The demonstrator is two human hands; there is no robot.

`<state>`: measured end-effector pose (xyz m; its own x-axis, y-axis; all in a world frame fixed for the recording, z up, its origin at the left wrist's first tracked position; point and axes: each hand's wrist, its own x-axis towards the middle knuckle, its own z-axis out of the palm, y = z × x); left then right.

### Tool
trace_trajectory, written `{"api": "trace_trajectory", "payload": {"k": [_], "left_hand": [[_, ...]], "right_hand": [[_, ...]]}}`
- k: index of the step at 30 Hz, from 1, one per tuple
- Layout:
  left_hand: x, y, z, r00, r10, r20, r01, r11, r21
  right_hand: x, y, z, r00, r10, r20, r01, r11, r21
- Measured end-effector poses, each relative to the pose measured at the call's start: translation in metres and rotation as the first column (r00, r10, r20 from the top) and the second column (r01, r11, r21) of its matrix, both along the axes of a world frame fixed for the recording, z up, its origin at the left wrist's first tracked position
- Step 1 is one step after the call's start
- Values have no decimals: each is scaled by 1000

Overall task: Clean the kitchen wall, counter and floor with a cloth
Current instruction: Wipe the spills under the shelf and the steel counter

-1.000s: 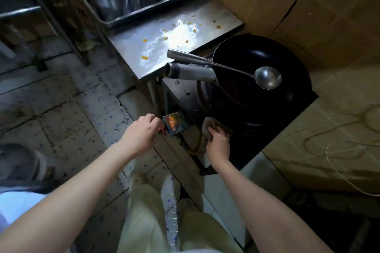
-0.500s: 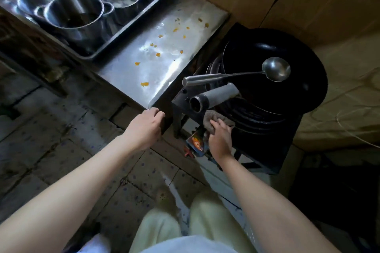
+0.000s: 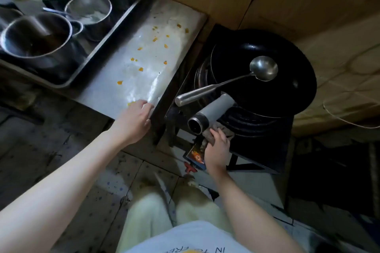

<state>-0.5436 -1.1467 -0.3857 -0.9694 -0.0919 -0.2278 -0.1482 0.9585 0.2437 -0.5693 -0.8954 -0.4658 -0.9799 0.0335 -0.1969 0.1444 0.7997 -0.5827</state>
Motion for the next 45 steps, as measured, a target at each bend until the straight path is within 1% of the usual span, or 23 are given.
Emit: {"api": "trace_trajectory", "payload": {"k": [2,4,6,7,8,11,15,19,21,24,26,28,29,31,33,34,37,40,41,42,45], "left_hand": [[-9,-13,2,1000,-10,3,10,1000,18],[-20,-32,3,998,-68,1,68,998,8],[-32,-54,4,992,-124,-3,124,992,16],[-38,-65,4,988,-156,12,156,988,18],[-43,-77,4,982,-190,27,189,982,16],[-55,-109,4,959,-280,32,279,960,19],[-64,-137,7,923,-380,57,380,925,20],[-76,-153,7,889,-453,65,452,892,25],[-81,-157,6,875,-479,74,478,878,27],[-86,-157,6,848,-523,86,522,852,34],[-90,-160,7,844,-529,80,528,848,44],[-93,-165,9,851,-520,76,518,854,39],[-93,-168,10,856,-511,78,510,860,39],[-93,-171,11,859,-505,82,503,863,37],[-94,-172,12,862,-501,77,499,866,37],[-94,-172,13,867,-494,72,492,870,39],[-98,-172,13,873,-484,56,483,875,39],[-102,-168,10,867,-494,66,492,870,34],[-104,-166,8,866,-495,71,494,869,34],[-105,-163,6,866,-495,77,493,869,36],[-105,-156,4,867,-490,86,489,871,41]], "right_hand": [[0,-15,0,997,-74,-3,74,997,-24],[1,-36,-5,983,-184,-7,183,980,-75],[-1,-64,-4,940,-339,34,340,930,-138],[-3,-80,-4,917,-394,61,398,905,-151],[-4,-95,-5,907,-416,68,422,895,-148],[-8,-144,-5,932,-362,-17,360,930,-79],[-14,-183,-2,929,-369,22,369,929,3],[-16,-177,-1,956,-290,43,285,954,91],[-16,-166,-1,948,-316,37,311,944,106],[-18,-151,2,896,-444,4,442,894,71],[-23,-146,2,865,-501,-10,501,864,60],[-31,-152,1,860,-510,-6,510,858,63],[-35,-158,0,876,-483,6,482,874,58],[-45,-175,-1,930,-367,9,366,930,41],[-58,-190,-1,946,-324,31,324,946,-9],[-65,-195,-1,948,-314,49,314,949,6],[-73,-199,0,969,-240,66,229,964,135],[-58,-186,-4,992,-112,65,96,973,209],[-50,-179,-6,993,-99,71,81,972,222],[-43,-171,-8,991,-116,69,97,968,230],[-24,-146,-8,970,-241,38,224,942,249]]}}
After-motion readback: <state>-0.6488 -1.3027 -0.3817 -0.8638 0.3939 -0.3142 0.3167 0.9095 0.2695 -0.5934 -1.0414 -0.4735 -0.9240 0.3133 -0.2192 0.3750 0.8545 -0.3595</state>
